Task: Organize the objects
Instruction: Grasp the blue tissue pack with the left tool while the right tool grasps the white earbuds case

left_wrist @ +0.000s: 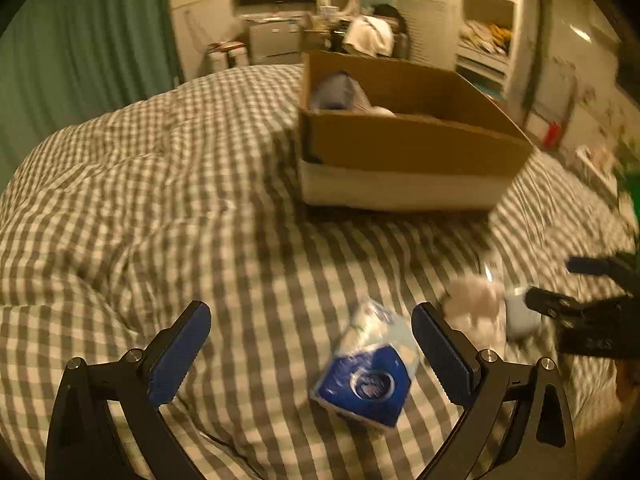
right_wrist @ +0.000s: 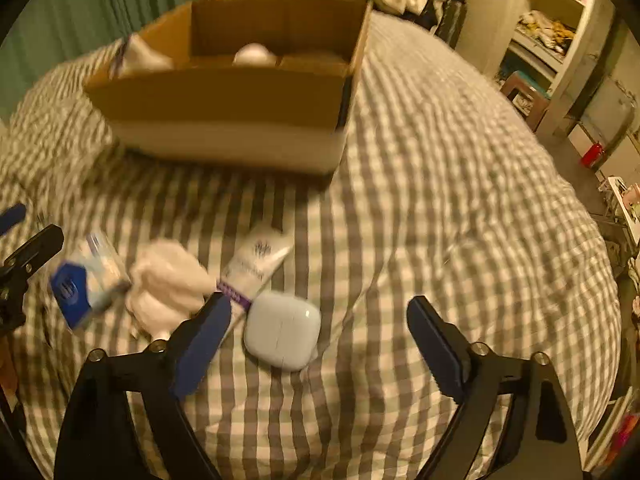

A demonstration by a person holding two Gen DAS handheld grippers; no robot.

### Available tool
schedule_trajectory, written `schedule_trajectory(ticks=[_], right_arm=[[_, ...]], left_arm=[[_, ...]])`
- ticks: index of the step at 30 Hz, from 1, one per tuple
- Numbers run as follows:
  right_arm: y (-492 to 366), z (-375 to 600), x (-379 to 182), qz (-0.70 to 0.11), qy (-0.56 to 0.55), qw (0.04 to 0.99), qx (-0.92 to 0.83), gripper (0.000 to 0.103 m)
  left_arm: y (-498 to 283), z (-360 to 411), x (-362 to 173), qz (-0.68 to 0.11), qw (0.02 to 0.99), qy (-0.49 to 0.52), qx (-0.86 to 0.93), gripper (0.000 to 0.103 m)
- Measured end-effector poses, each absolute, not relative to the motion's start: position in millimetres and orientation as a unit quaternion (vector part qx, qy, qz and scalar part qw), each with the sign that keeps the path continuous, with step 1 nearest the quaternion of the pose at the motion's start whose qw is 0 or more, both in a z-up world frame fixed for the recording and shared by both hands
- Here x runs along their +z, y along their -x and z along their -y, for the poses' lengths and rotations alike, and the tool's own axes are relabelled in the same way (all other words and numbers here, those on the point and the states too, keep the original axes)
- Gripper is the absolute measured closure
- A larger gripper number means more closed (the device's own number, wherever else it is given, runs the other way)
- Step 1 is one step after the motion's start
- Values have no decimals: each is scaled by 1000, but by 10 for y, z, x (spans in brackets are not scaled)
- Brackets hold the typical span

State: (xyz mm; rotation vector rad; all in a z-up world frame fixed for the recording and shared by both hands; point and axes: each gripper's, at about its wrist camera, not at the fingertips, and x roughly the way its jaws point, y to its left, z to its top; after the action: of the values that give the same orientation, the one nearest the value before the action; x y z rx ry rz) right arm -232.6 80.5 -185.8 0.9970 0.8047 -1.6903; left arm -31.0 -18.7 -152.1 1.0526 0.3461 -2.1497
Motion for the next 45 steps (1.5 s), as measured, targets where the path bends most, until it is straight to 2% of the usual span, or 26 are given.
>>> schedule_trajectory(ticks=[5, 15, 17, 18, 21, 24, 26, 28, 31, 35, 45], right_arm=[[2203, -745, -2141, -374, -416, 489, -669, 34], [2101, -743, -2347, -405, -403, 492, -657, 38], [2094, -742, -2341, -398, -410, 490, -658, 42], [2111, -748, -2334, -393, -414, 489, -660, 49], [2145, -773, -2289, -379, -421, 485, -666, 50], [2102, -790, -2280, -382, -417, 484, -667, 50], [2091, -806, -2236, -385, -411, 485, -668, 50], [2072, -820, -2218, -383, -410, 487, -669, 50], [2064, -839, -2199, -378, -414, 490, -667, 50], [2079, -822, -2139, -373, -415, 494, -667, 50], [2041, -858, -1720, -340, -390, 519, -680, 50]], left_arm=[[420, 68, -1711, -115, 318, -444, -830, 0], [615, 141, -2020, -131, 291, -502, -804, 1], [641, 100, -2043, -122, 283, -509, -803, 6], [651, 78, -2053, -117, 280, -512, -804, 7], [653, 40, -2050, -114, 275, -511, -807, 13], [652, -11, -2020, -111, 274, -504, -812, 25], [665, -77, -1995, -109, 274, -495, -817, 39], [644, -125, -1930, -112, 273, -481, -826, 48], [621, -126, -1892, -122, 274, -471, -830, 55], [596, -126, -1881, -131, 267, -466, -833, 73], [464, -68, -1672, -165, 269, -443, -839, 76]])
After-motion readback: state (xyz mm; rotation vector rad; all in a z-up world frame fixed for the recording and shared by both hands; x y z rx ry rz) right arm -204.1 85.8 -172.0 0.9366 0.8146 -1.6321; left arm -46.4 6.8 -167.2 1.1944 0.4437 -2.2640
